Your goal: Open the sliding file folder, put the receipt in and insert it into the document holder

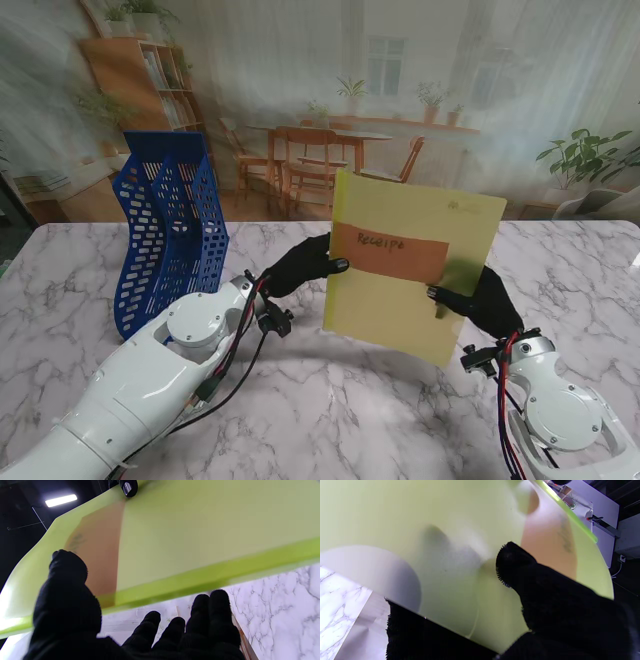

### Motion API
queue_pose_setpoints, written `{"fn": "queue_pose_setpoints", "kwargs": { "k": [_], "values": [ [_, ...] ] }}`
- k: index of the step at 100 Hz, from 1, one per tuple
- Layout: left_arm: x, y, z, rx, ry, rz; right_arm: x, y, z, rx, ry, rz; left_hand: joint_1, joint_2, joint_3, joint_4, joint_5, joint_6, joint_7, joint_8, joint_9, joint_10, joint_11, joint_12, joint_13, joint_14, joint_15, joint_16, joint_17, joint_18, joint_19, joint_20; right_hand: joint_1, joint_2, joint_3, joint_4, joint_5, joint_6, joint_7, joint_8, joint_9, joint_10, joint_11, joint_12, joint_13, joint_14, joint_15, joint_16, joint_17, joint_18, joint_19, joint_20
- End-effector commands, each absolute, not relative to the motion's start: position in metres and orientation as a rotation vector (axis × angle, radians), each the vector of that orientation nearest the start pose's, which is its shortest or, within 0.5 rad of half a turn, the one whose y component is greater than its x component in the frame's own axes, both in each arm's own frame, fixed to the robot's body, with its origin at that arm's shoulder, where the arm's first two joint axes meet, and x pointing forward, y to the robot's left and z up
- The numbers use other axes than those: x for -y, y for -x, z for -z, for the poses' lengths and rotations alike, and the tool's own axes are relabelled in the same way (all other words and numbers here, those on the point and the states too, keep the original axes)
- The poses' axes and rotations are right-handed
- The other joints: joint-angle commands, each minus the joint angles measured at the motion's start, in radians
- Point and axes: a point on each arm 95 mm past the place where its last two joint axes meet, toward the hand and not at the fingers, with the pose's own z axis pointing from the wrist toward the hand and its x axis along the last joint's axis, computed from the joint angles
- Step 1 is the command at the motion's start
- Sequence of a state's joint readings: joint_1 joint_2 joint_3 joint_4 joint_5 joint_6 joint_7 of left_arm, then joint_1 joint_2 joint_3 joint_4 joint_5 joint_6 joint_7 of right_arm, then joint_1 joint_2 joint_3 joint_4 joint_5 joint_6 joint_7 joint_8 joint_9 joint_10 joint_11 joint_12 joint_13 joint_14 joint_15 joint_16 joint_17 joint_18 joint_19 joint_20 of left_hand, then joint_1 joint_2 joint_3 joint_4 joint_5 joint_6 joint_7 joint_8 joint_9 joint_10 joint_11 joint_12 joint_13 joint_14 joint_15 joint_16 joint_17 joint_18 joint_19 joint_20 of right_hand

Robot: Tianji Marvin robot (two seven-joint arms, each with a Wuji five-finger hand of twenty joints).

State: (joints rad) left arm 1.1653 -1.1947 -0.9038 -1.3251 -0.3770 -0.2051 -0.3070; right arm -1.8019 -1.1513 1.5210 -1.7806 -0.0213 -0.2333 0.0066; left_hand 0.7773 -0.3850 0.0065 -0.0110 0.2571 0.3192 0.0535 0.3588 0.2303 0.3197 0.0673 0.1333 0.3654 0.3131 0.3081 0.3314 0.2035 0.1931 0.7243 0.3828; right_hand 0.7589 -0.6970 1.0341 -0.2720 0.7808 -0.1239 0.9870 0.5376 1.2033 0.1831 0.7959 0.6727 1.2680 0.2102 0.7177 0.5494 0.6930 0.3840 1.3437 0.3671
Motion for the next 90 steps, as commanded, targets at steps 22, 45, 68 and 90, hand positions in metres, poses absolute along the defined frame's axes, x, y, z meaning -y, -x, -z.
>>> {"fn": "queue_pose_setpoints", "kwargs": {
  "k": [22, 45, 68, 90],
  "values": [
    [0.134, -0.458, 0.293, -1.238, 2.254, 2.583, 0.054, -0.366, 0.282, 0.686, 2.051, 2.458, 0.117, 0.036, 0.053, 0.015, 0.098, -0.026, 0.048, 0.012, 0.213, -0.105, 0.149, 0.065, 0.121, -0.064, 0.026, -0.026, 0.095, -0.062, 0.052, -0.001, 0.061, 0.05, 0.07, 0.028, 0.044, -0.071, 0.11, 0.048, 0.004, -0.013, 0.04, 0.01, 0.026, -0.007, 0.03, -0.006, -0.008, 0.001, 0.031, -0.005],
    [0.141, -0.454, 0.294, -1.184, 2.329, 2.615, 0.052, -0.371, 0.285, 0.685, 2.064, 2.449, 0.378, 0.19, 0.144, 0.017, 0.361, -0.088, 0.227, 0.1, 0.556, -0.153, 0.207, 0.103, 0.353, -0.097, 0.105, -0.028, 0.267, -0.041, 0.226, 0.039, 0.061, 0.056, 0.067, 0.028, 0.042, -0.076, 0.109, 0.049, 0.003, -0.012, 0.045, 0.012, 0.026, -0.004, 0.028, -0.006, -0.016, -0.001, 0.031, -0.003],
    [0.144, -0.45, 0.296, -1.157, 2.323, 2.613, 0.05, -0.376, 0.288, 0.706, 2.073, 2.485, 0.514, 0.213, 0.176, -0.01, 0.508, -0.144, 0.434, 0.118, 0.72, -0.134, 0.256, 0.127, 0.486, -0.042, 0.218, 0.0, 0.395, -0.008, 0.369, 0.039, 0.059, 0.073, 0.046, 0.029, 0.035, -0.079, 0.095, 0.033, -0.003, -0.012, 0.033, -0.008, 0.021, 0.001, -0.004, -0.018, -0.041, -0.007, 0.026, 0.002],
    [0.141, -0.449, 0.291, -1.039, 2.169, 2.639, 0.048, -0.373, 0.29, 0.595, 2.105, 2.426, 0.514, 0.176, 0.169, -0.016, 0.548, -0.171, 0.546, 0.084, 0.78, -0.122, 0.279, 0.139, 0.57, -0.029, 0.272, 0.003, 0.506, -0.03, 0.44, -0.003, 0.043, 0.278, -0.262, 0.06, -0.166, 0.009, -0.048, -0.161, -0.239, 0.012, -0.068, -0.106, -0.215, 0.054, -0.19, -0.069, -0.286, 0.037, -0.054, 0.057]
  ]
}}
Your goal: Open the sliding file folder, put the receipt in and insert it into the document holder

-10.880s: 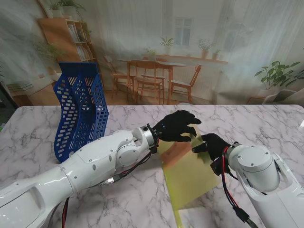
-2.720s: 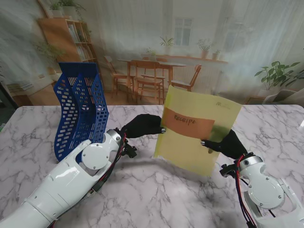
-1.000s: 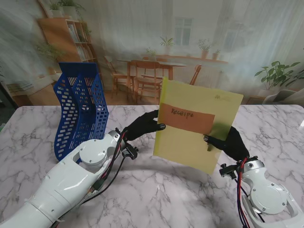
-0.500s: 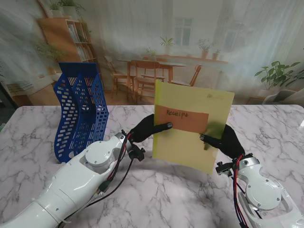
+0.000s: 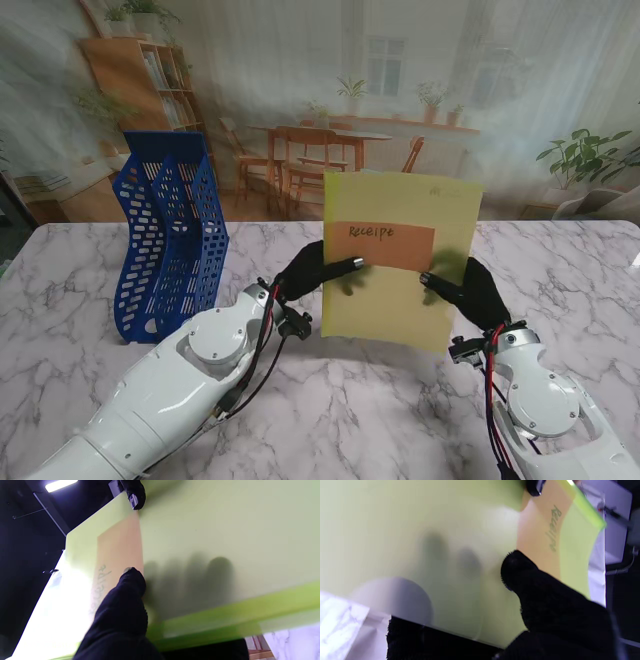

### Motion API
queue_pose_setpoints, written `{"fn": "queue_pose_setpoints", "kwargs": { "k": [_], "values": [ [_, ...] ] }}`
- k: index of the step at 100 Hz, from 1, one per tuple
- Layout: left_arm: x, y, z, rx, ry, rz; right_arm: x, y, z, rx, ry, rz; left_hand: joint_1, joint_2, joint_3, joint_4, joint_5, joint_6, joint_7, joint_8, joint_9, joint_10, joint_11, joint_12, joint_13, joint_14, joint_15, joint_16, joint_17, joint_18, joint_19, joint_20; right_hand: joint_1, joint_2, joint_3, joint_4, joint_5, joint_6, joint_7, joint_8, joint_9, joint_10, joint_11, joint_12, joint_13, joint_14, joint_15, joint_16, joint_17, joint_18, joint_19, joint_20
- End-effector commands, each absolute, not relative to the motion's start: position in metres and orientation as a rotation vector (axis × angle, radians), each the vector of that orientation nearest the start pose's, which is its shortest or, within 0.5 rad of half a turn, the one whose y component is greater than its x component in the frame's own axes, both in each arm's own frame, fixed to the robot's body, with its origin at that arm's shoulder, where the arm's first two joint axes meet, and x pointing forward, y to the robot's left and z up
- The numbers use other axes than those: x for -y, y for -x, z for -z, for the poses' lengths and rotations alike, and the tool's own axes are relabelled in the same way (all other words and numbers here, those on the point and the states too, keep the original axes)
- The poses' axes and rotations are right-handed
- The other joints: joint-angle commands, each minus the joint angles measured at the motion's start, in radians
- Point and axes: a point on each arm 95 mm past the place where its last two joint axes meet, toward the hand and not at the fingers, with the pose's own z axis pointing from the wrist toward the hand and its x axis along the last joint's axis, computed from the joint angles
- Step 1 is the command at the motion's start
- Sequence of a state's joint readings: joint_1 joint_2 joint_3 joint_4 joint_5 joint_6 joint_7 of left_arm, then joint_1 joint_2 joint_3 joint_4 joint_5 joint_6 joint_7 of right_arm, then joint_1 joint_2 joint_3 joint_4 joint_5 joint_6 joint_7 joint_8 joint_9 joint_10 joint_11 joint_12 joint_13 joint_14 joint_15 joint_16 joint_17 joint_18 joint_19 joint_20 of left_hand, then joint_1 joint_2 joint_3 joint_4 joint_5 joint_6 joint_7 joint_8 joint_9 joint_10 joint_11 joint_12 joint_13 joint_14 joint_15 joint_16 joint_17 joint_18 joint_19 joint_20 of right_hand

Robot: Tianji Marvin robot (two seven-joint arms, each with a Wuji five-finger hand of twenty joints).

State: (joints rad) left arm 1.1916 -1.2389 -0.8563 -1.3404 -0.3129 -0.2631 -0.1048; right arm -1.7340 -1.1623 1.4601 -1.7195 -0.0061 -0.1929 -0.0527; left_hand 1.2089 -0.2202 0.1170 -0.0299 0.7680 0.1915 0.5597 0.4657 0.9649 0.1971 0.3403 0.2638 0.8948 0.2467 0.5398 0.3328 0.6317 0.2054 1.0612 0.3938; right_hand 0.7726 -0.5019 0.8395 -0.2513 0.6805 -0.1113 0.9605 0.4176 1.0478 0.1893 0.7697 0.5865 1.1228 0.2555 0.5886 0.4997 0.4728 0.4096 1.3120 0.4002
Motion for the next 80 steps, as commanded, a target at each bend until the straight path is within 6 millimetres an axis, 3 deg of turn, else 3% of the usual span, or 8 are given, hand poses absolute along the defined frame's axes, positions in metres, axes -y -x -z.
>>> {"fn": "queue_pose_setpoints", "kwargs": {
  "k": [1, 9, 14, 21, 30, 51, 74, 80],
  "values": [
    [0.141, -0.449, 0.291, -1.033, 2.163, 2.641, 0.048, -0.373, 0.29, 0.595, 2.107, 2.421, 0.082, 0.01, 0.059, 0.003, 0.039, -0.044, 0.045, -0.026, 0.046, 0.003, 0.005, 0.009, 0.044, 0.038, 0.042, 0.001, 0.081, -0.043, 0.105, -0.018, 0.024, 0.088, -0.079, 0.039, -0.082, 0.002, -0.03, -0.048, -0.106, 0.007, -0.049, -0.025, -0.092, 0.008, -0.069, -0.022, -0.079, 0.012, -0.027, 0.025],
    [0.139, -0.447, 0.287, -0.986, 2.121, 2.667, 0.048, -0.374, 0.292, 0.613, 2.113, 2.423, 0.082, 0.003, 0.061, 0.004, 0.046, -0.051, 0.056, -0.029, 0.051, -0.001, 0.008, 0.012, 0.053, 0.04, 0.046, 0.0, 0.091, -0.046, 0.111, -0.025, -0.094, 0.083, -0.078, 0.045, -0.142, 0.026, -0.168, -0.037, -0.254, -0.003, -0.085, -0.093, -0.23, -0.012, -0.103, -0.05, -0.154, 0.004, -0.079, 0.038],
    [0.137, -0.446, 0.284, -0.956, 2.091, 2.681, 0.048, -0.374, 0.293, 0.616, 2.114, 2.422, 0.082, 0.0, 0.062, 0.004, 0.05, -0.052, 0.06, -0.029, 0.054, 0.001, 0.011, 0.015, 0.059, 0.042, 0.05, 0.001, 0.098, -0.048, 0.114, -0.026, -0.213, 0.085, -0.037, 0.123, -0.195, 0.038, -0.308, 0.039, -0.375, -0.01, -0.132, -0.142, -0.327, -0.024, -0.137, -0.073, -0.207, -0.005, -0.123, 0.04],
    [0.135, -0.445, 0.281, -0.925, 2.059, 2.696, 0.047, -0.374, 0.294, 0.599, 2.11, 2.416, 0.082, -0.003, 0.061, 0.004, 0.051, -0.053, 0.066, -0.028, 0.057, 0.001, 0.012, 0.017, 0.064, 0.041, 0.054, 0.002, 0.103, -0.052, 0.118, -0.029, -0.326, 0.04, -0.063, 0.115, -0.352, 0.046, -0.383, 0.048, -0.579, -0.013, -0.176, -0.192, -0.474, -0.041, -0.184, -0.1, -0.29, -0.031, -0.196, 0.037],
    [0.131, -0.445, 0.276, -0.883, 2.022, 2.712, 0.047, -0.374, 0.295, 0.587, 2.116, 2.431, 0.082, -0.006, 0.063, 0.005, 0.053, -0.051, 0.069, -0.03, 0.059, 0.005, 0.012, 0.018, 0.068, 0.042, 0.056, 0.002, 0.106, -0.053, 0.119, -0.032, -0.402, 0.026, -0.102, 0.11, -0.463, 0.06, -0.433, 0.031, -0.707, -0.015, -0.202, -0.251, -0.595, -0.058, -0.246, -0.141, -0.369, -0.052, -0.306, 0.035],
    [0.116, -0.442, 0.261, -0.793, 1.906, 2.721, 0.051, -0.372, 0.298, 0.527, 2.167, 2.496, 0.082, -0.005, 0.063, 0.005, 0.051, -0.05, 0.072, -0.036, 0.059, 0.006, 0.008, 0.018, 0.069, 0.042, 0.055, -0.001, 0.11, -0.055, 0.12, -0.041, -0.433, 0.083, -0.191, 0.114, -0.55, 0.079, -0.478, -0.012, -0.802, -0.023, -0.256, -0.315, -0.725, -0.045, -0.409, -0.236, -0.443, -0.085, -0.534, 0.051],
    [0.095, -0.443, 0.241, -0.679, 1.751, 2.689, 0.059, -0.369, 0.308, 0.481, 2.223, 2.535, 0.082, 0.003, 0.063, 0.007, 0.041, -0.045, 0.065, -0.045, 0.049, 0.009, 0.002, 0.013, 0.068, 0.038, 0.055, -0.002, 0.105, -0.057, 0.115, -0.051, -0.411, 0.124, -0.223, 0.122, -0.562, 0.075, -0.478, -0.027, -0.82, -0.025, -0.279, -0.326, -0.738, -0.053, -0.459, -0.253, -0.437, -0.094, -0.63, 0.086],
    [0.088, -0.443, 0.234, -0.643, 1.69, 2.676, 0.059, -0.369, 0.31, 0.477, 2.242, 2.534, 0.082, 0.006, 0.063, 0.008, 0.037, -0.044, 0.062, -0.047, 0.044, 0.011, -0.001, 0.01, 0.069, 0.035, 0.06, 0.0, 0.105, -0.059, 0.116, -0.052, -0.388, 0.153, -0.259, 0.131, -0.554, 0.081, -0.458, -0.032, -0.819, -0.016, -0.259, -0.318, -0.731, -0.061, -0.464, -0.238, -0.423, -0.097, -0.683, 0.159]
  ]
}}
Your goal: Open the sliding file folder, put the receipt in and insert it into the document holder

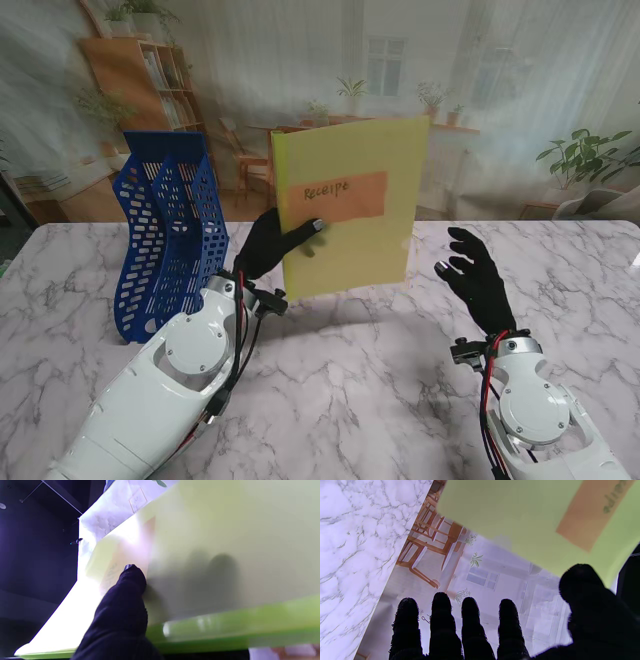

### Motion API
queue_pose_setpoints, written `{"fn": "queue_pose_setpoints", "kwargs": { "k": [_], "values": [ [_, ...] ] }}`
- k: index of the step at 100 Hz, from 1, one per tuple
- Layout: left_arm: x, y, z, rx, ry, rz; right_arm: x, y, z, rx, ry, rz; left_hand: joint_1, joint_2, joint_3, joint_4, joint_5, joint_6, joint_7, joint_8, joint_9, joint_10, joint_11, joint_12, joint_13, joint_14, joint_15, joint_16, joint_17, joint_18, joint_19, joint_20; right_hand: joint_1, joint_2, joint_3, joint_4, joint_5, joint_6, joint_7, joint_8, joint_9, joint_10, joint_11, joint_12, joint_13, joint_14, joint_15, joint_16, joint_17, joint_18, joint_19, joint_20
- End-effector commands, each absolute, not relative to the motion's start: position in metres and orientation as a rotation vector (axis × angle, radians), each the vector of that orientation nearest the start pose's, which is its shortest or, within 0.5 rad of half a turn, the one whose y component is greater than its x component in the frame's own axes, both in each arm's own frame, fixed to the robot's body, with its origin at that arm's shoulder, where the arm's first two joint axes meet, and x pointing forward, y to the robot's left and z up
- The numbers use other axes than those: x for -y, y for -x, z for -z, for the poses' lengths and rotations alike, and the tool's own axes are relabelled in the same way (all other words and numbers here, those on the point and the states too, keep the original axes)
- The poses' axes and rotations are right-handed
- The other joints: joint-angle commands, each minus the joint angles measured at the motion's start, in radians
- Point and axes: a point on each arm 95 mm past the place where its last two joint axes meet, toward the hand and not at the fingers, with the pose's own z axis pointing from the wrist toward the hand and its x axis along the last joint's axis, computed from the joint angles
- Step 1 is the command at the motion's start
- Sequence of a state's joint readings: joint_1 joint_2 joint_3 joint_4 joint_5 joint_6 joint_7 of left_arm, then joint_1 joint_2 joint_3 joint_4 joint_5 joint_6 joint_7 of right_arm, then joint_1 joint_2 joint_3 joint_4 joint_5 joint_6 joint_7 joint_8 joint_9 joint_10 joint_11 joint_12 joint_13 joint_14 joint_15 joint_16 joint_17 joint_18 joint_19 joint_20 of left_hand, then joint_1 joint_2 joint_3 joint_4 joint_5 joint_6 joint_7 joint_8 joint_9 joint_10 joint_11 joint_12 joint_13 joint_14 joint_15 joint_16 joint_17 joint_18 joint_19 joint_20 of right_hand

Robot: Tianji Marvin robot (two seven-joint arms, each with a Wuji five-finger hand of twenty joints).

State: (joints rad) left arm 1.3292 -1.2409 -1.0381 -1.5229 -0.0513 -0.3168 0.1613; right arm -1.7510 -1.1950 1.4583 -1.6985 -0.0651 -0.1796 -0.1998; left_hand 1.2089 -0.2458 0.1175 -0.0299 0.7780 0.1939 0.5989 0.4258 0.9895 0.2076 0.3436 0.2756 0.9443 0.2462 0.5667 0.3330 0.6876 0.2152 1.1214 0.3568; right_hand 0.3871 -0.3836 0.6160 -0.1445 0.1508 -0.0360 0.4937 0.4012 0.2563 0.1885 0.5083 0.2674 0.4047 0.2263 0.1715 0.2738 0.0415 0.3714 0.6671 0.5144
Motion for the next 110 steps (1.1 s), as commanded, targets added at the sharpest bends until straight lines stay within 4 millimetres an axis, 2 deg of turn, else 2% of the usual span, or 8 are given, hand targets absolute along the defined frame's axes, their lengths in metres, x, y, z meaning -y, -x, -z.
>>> {"fn": "queue_pose_setpoints", "kwargs": {
  "k": [1, 41, 59, 69, 89, 110],
  "values": [
    [0.087, -0.443, 0.233, -0.635, 1.681, 2.675, 0.059, -0.369, 0.31, 0.476, 2.245, 2.533, 0.082, 0.032, 0.062, 0.008, 0.026, -0.047, 0.022, -0.007, 0.018, 0.0, -0.004, -0.003, 0.019, 0.036, 0.033, 0.0, 0.049, -0.07, 0.056, -0.015, -0.002, 0.038, -0.036, 0.024, -0.023, 0.008, 0.012, -0.013, -0.027, -0.013, 0.009, 0.004, -0.012, -0.032, -0.045, -0.011, 0.01, -0.059, -0.04, 0.048],
    [0.036, -0.429, 0.187, -0.368, 1.316, 2.578, 0.048, -0.368, 0.311, 0.483, 2.257, 2.521, 0.082, 0.058, 0.06, 0.01, -0.01, -0.038, 0.005, -0.011, -0.02, -0.003, -0.013, -0.011, -0.011, 0.019, 0.019, -0.004, 0.019, -0.079, 0.043, -0.021, 0.028, 0.077, -0.054, 0.031, -0.022, 0.01, 0.02, -0.006, -0.027, -0.005, 0.035, 0.014, -0.013, -0.037, -0.029, -0.001, 0.02, -0.056, -0.063, 0.072],
    [-0.002, -0.416, 0.173, -0.29, 1.144, 2.508, 0.045, -0.368, 0.313, 0.482, 2.262, 2.517, 0.082, 0.064, 0.058, 0.011, -0.02, -0.037, 0.003, -0.013, -0.027, -0.003, -0.012, -0.011, -0.013, 0.017, 0.014, -0.005, 0.012, -0.079, 0.037, -0.022, 0.035, 0.085, -0.065, 0.034, -0.019, 0.011, 0.019, -0.005, -0.024, -0.003, 0.037, 0.014, -0.014, -0.037, -0.024, 0.0, 0.023, -0.056, -0.073, 0.082],
    [-0.024, -0.409, 0.166, -0.227, 1.083, 2.481, 0.045, -0.367, 0.315, 0.462, 2.276, 2.501, 0.082, 0.066, 0.057, 0.011, -0.022, -0.035, 0.003, -0.013, -0.03, -0.003, -0.012, -0.011, -0.011, 0.015, 0.014, -0.005, 0.014, -0.082, 0.034, -0.022, 0.04, 0.091, -0.069, 0.035, -0.015, 0.013, 0.019, -0.005, -0.001, 0.011, 0.047, 0.017, -0.011, -0.037, -0.02, 0.0, 0.024, -0.056, -0.078, 0.086],
    [-0.065, -0.4, 0.162, -0.151, 1.003, 2.41, 0.043, -0.367, 0.315, 0.459, 2.285, 2.49, 0.082, 0.071, 0.055, 0.011, -0.027, -0.034, 0.002, -0.014, -0.035, 0.0, -0.008, -0.009, -0.015, 0.015, 0.014, -0.003, 0.012, -0.081, 0.032, -0.022, 0.044, 0.094, -0.076, 0.037, -0.005, 0.014, 0.019, -0.004, 0.005, 0.011, 0.05, 0.019, -0.01, -0.037, -0.013, 0.001, 0.029, -0.053, -0.086, 0.095],
    [-0.096, -0.395, 0.166, -0.086, 0.952, 2.331, 0.042, -0.37, 0.314, 0.453, 2.294, 2.477, 0.082, 0.075, 0.053, 0.012, -0.035, -0.034, 0.002, -0.014, -0.042, -0.002, -0.007, -0.008, -0.021, 0.012, 0.011, -0.004, 0.007, -0.082, 0.031, -0.02, 0.046, 0.097, -0.078, 0.037, 0.005, 0.016, 0.021, -0.003, 0.006, 0.009, 0.048, 0.019, -0.011, -0.037, -0.009, 0.0, 0.032, -0.053, -0.093, 0.103]
  ]
}}
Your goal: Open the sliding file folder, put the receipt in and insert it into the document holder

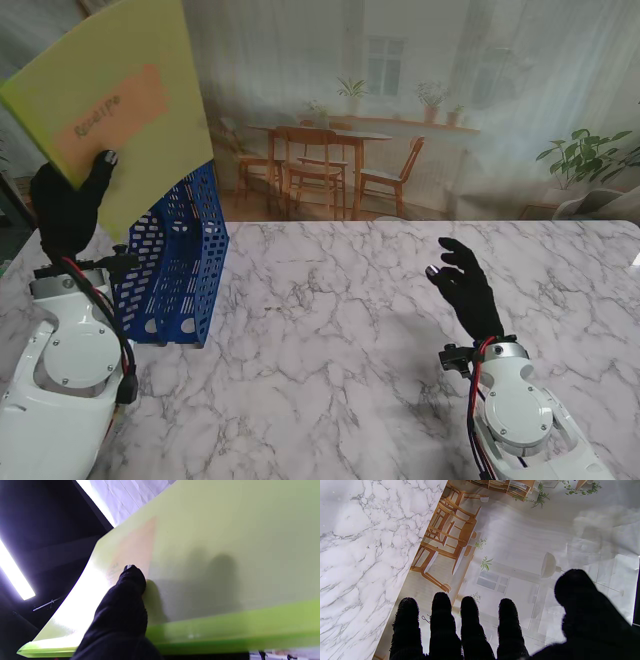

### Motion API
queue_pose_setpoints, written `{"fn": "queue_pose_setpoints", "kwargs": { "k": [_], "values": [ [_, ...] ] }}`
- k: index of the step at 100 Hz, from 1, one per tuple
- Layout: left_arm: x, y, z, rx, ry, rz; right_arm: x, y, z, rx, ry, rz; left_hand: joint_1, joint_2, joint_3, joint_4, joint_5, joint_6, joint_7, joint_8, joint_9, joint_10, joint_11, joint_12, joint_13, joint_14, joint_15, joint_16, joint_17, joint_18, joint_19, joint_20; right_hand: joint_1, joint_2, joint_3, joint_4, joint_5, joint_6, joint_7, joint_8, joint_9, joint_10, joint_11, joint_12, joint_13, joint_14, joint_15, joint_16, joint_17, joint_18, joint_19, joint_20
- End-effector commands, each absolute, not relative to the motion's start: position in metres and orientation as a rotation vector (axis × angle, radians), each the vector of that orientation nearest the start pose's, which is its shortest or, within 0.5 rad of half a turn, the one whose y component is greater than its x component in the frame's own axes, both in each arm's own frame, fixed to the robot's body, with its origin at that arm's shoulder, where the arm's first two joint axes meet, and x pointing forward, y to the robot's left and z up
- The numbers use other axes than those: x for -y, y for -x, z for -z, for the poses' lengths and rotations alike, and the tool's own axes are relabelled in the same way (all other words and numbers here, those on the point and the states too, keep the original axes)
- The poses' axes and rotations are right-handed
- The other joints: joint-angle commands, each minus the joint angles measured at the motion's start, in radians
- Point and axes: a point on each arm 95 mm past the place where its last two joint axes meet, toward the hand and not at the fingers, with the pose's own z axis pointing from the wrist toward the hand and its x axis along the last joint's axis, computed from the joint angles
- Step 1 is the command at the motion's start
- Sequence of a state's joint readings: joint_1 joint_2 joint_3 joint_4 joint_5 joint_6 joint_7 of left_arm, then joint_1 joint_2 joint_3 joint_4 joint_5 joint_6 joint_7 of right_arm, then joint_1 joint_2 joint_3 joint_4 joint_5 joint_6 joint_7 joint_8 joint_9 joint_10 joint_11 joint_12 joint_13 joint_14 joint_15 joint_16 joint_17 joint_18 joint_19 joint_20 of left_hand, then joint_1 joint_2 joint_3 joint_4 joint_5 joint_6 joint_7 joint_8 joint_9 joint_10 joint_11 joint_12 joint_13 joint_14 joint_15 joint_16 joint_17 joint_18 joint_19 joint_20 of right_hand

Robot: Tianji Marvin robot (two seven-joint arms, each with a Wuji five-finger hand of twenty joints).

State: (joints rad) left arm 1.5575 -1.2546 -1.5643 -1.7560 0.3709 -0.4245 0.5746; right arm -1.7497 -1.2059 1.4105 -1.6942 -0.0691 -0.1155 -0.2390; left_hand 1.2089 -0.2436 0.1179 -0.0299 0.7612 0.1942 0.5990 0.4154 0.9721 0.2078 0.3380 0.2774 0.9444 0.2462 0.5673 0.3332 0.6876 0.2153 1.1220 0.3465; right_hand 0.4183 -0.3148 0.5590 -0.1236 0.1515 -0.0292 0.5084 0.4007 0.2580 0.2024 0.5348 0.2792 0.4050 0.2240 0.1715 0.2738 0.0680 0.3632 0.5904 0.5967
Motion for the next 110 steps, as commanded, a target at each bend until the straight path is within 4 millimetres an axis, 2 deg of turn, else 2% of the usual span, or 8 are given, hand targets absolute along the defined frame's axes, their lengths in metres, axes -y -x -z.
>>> {"fn": "queue_pose_setpoints", "kwargs": {
  "k": [1, 30, 43, 59, 110],
  "values": [
    [-0.097, -0.394, 0.167, -0.084, 0.95, 2.327, 0.042, -0.37, 0.314, 0.453, 2.294, 2.477, 0.082, 0.074, 0.053, 0.012, -0.018, -0.033, 0.002, -0.004, -0.025, -0.002, -0.001, -0.01, -0.022, 0.012, 0.01, -0.004, 0.007, -0.082, 0.031, -0.01, 0.015, 0.028, -0.021, 0.016, 0.003, 0.01, 0.006, -0.002, 0.004, -0.004, 0.022, 0.007, -0.012, -0.035, -0.009, 0.0, 0.005, -0.045, -0.017, 0.02],
    [-0.115, -0.402, 0.202, 0.001, 0.986, 2.218, 0.041, -0.37, 0.314, 0.441, 2.298, 2.469, 0.082, 0.078, 0.052, 0.012, -0.026, -0.032, 0.0, -0.007, -0.034, -0.002, -0.002, -0.01, -0.03, 0.012, 0.007, -0.004, -0.001, -0.082, 0.027, -0.008, 0.016, 0.031, -0.021, 0.017, 0.005, 0.009, 0.006, 0.0, 0.006, -0.004, 0.023, 0.008, -0.011, -0.034, -0.004, 0.0, 0.009, -0.044, -0.025, 0.031],
    [-0.116, -0.41, 0.217, 0.031, 1.021, 2.181, 0.042, -0.369, 0.314, 0.435, 2.304, 2.461, 0.082, 0.082, 0.051, 0.012, -0.029, -0.031, -0.001, -0.008, -0.039, -0.003, -0.003, -0.01, -0.033, 0.013, 0.006, -0.003, -0.004, -0.08, 0.027, -0.007, 0.016, 0.031, -0.022, 0.017, 0.004, 0.009, 0.005, 0.001, 0.004, -0.003, 0.022, 0.007, -0.011, -0.034, -0.003, -0.001, 0.009, -0.044, -0.028, 0.035],
    [-0.111, -0.419, 0.229, 0.073, 1.07, 2.163, 0.042, -0.368, 0.314, 0.437, 2.306, 2.462, 0.082, 0.086, 0.049, 0.012, -0.034, -0.033, 0.0, -0.009, -0.046, -0.005, -0.002, -0.009, -0.041, 0.011, 0.003, -0.003, -0.01, -0.081, 0.026, -0.004, 0.016, 0.032, -0.023, 0.016, 0.004, 0.008, 0.004, 0.001, 0.005, -0.004, 0.022, 0.008, -0.011, -0.035, -0.001, -0.001, 0.01, -0.043, -0.031, 0.039],
    [-0.088, -0.44, 0.249, 0.202, 1.16, 2.145, 0.043, -0.364, 0.312, 0.415, 2.298, 2.446, 0.082, 0.112, 0.031, 0.009, -0.064, -0.056, 0.008, -0.007, -0.085, -0.026, 0.0, -0.006, -0.082, 0.001, -0.01, -0.002, -0.053, -0.085, 0.012, 0.007, 0.016, 0.034, -0.025, 0.016, 0.002, 0.008, 0.002, 0.001, 0.015, -0.005, 0.023, 0.008, -0.004, -0.034, 0.003, 0.0, 0.016, -0.042, -0.038, 0.051]
  ]
}}
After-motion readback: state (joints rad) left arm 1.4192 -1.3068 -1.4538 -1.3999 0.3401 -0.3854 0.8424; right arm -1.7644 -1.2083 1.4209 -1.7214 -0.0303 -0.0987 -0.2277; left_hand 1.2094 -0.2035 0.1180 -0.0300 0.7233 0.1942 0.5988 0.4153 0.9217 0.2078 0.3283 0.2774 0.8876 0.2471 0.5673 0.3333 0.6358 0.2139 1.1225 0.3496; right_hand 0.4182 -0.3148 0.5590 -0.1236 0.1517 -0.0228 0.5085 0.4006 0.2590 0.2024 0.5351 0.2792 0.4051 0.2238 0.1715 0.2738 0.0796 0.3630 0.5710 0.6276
